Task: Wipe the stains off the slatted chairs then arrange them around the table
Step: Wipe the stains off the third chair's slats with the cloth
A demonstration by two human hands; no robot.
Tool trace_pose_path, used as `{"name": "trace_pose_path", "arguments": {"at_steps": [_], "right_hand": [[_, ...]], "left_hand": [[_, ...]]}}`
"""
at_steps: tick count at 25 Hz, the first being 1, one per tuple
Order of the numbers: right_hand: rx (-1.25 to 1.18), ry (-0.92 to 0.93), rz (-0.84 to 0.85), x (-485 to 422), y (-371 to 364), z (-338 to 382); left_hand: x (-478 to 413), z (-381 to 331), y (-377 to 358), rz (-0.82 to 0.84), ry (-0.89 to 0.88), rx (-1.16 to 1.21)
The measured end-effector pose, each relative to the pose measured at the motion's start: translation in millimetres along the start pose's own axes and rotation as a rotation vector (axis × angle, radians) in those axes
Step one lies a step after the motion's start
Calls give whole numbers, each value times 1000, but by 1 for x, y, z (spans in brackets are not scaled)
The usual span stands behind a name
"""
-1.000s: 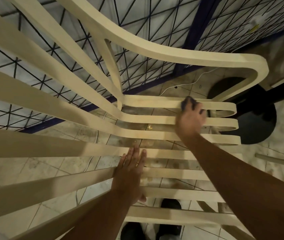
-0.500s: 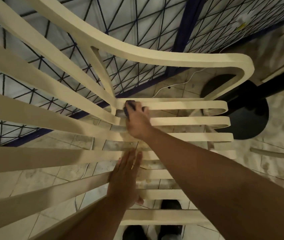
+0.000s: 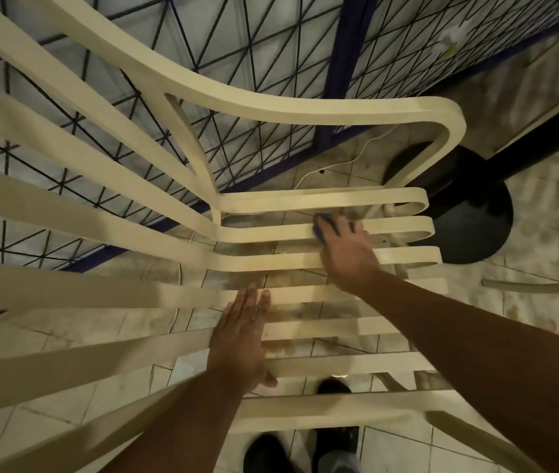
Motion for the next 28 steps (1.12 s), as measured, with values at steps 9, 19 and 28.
{"name": "trace_pose_path", "arguments": {"at_steps": [9, 19, 28], "right_hand": [[-21, -252, 360, 97, 5, -22], [-1723, -522, 527, 249, 180, 61], [-2183, -335, 541, 379, 319, 130]], "left_hand": [[32, -24, 36, 170, 57, -478], [199, -96, 128, 93, 257, 849], [360, -158, 230, -315, -235, 740]]}}
Point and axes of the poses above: each hand's wrist, its own x-axis away from the middle knuckle, its own y-axis out of the back of the hand, z = x × y, the point moved 2 cm from there along -x, towards the middle knuckle, and after that the axes turned 3 degrees about x, right-handed, at the moved point
